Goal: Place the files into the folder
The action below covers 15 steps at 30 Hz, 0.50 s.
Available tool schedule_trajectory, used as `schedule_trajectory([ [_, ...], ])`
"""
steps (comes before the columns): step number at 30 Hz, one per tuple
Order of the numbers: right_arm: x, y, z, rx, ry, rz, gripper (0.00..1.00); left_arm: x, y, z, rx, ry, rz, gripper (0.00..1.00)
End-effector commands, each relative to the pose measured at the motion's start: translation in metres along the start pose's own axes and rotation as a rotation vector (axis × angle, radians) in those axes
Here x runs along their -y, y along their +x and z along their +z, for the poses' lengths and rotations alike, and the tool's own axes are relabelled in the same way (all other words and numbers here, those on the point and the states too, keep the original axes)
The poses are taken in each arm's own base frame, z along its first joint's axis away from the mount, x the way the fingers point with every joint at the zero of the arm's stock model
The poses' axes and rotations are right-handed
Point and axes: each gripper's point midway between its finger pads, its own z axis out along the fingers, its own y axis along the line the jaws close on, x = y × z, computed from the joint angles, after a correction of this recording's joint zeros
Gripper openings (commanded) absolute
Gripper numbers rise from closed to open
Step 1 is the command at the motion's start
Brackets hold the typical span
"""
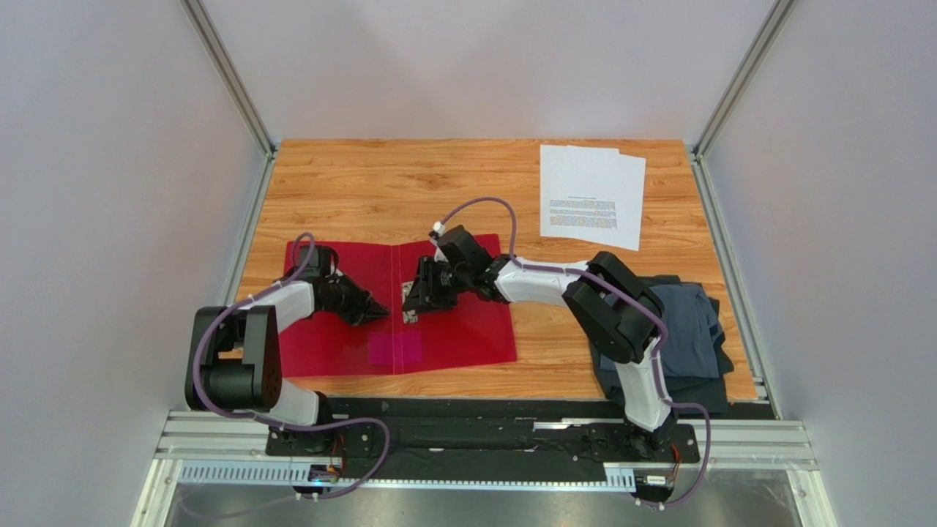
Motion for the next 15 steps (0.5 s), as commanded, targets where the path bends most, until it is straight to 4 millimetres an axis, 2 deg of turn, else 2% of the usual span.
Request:
schedule_trajectory([
  [1, -0.042, -0.006, 0.0, 0.034, -0.164, 0.042, 0.38, 0.004, 0.002, 0.008, -0.014, -0.004, -0.049, 0.17],
  [5, -0.028, -0.002, 0.007, 0.037, -0.119, 0.013, 0.33, 0.004, 0.008, 0.009, -0.018, -0.011, -0.034, 0.16],
  [9, -0.005, -0.002, 0.014, 0.031, -0.02, -0.036, 0.32, 0.006, 0.005, 0.003, 0.012, -0.006, -0.02, 0.16],
  [15, 0.003, 0.003, 0.022, 0.011, -0.011, -0.048, 0.26, 0.004, 0.007, 0.005, 0.003, -0.006, -0.013, 0.15],
])
